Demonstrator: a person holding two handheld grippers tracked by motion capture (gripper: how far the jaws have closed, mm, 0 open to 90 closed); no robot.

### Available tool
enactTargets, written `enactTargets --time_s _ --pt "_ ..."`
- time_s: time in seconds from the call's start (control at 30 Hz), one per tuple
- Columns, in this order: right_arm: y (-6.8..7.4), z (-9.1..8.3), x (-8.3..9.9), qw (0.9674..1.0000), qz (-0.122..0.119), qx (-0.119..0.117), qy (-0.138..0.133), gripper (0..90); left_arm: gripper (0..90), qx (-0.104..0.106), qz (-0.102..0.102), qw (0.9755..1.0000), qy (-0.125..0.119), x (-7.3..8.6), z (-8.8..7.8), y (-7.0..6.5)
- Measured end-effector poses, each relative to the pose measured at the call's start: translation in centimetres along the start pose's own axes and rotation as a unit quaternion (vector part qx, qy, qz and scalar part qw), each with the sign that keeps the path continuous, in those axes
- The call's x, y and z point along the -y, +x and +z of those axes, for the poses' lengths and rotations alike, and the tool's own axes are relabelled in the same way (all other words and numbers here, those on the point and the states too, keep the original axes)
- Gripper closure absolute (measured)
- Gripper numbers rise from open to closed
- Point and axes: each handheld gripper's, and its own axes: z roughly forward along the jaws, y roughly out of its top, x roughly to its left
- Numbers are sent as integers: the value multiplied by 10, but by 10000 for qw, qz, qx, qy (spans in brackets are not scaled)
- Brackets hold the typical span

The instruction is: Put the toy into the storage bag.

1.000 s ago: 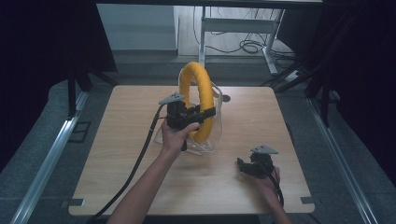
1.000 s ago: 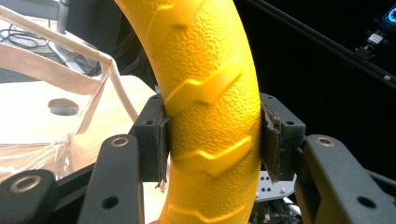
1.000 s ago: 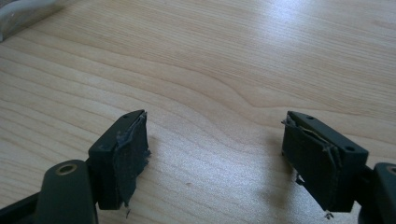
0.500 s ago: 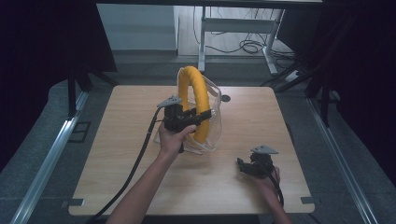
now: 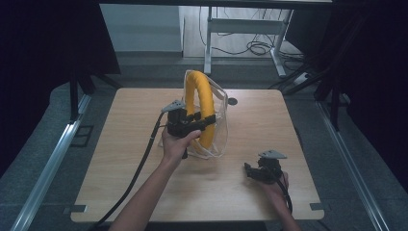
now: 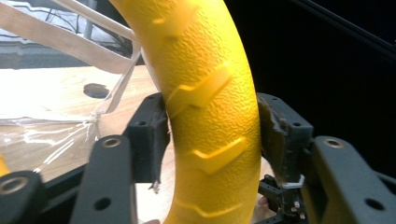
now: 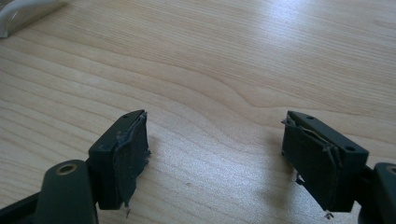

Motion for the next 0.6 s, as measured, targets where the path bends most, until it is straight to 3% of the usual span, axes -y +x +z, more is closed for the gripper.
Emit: enactTargets --time_s 0.23,0.37,0.57,0.6 --pt "0 0 0 10000 -6 -9 0 231 354 6 -9 10000 -23 -5 -11 1" --pt "0 0 0 10000 -7 -12 2 231 350 17 131 9999 -62 -6 -24 -1" --pt "0 0 0 10000 -1 -19 6 231 341 -144 378 9991 79 -4 -42 2" --pt "0 0 0 10000 -2 -19 6 231 341 -234 496 9984 118 -2 -47 2"
